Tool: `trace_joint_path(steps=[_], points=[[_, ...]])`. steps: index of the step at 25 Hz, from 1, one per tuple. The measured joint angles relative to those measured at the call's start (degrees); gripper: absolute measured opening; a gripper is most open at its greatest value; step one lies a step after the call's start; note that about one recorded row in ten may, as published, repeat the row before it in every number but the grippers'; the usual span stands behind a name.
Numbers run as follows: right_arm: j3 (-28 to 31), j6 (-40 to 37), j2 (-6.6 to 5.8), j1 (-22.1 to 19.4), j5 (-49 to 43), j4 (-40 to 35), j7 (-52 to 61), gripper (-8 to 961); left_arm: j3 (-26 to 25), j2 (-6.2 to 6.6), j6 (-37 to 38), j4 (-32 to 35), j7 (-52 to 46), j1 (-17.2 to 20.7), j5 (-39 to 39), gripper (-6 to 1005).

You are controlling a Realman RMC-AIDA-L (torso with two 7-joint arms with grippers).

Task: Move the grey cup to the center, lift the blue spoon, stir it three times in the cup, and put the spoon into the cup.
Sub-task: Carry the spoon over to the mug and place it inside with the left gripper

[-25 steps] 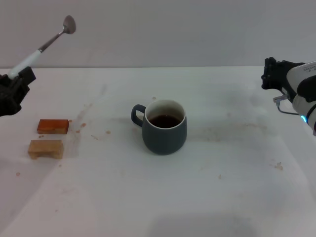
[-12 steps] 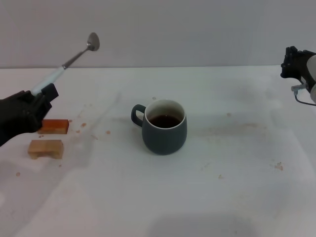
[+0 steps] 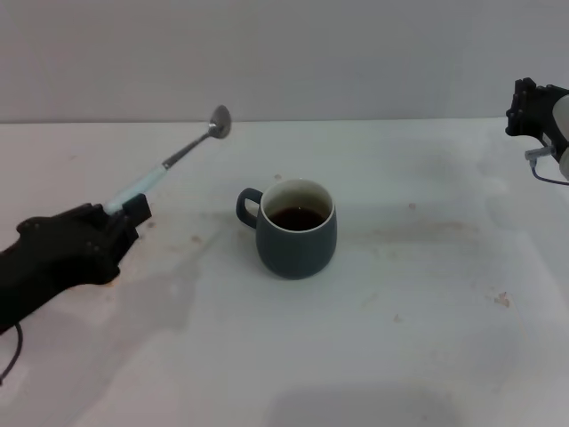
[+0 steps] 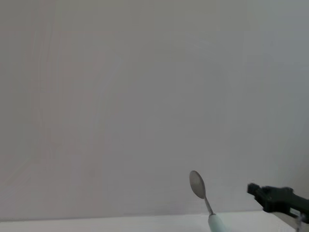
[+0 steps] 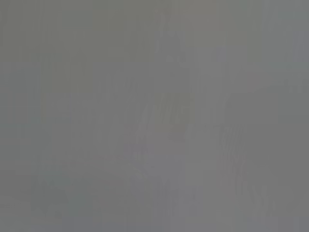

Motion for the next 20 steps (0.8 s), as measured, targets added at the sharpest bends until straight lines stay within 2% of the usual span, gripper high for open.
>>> trace_joint_path(steps=[4,5,8,12,16,20], points=[[-0.1,0.0,-0.02,0.2,-0.1,0.0,0.0,32,1.1,0.02,-0.8,-0.5,0.1,-0.2,0.0,132],[-0.1,0.0,-0.02,0.2,-0.2,0.0,0.0,32,3.0,-0.46,-1.2,-0.3,0.2,-1.8,0.0,132],[0.0,0.0,-0.02,0.2,-0.2,0.2,-1.5,32,3.7,-0.78,-1.3,0.2,0.2,-2.8,0.0,132],[0.3,0.0,0.09,0.2,-0.1,0.6,-3.5,32,5.2,-1.84,-4.7,0.3,0.7,-5.4,0.0,133],[0.3,0.0,0.18,0.0,0.0,0.9,-4.0,32,5.4,-3.06,-12.0,-1.5,2.7,-7.7,0.0,133],[0.8,0.0,0.20,-0.3,0.2,0.9,-4.0,32,5.3,-3.44,-16.5,-2.8,3.1,-9.3,0.0,133]])
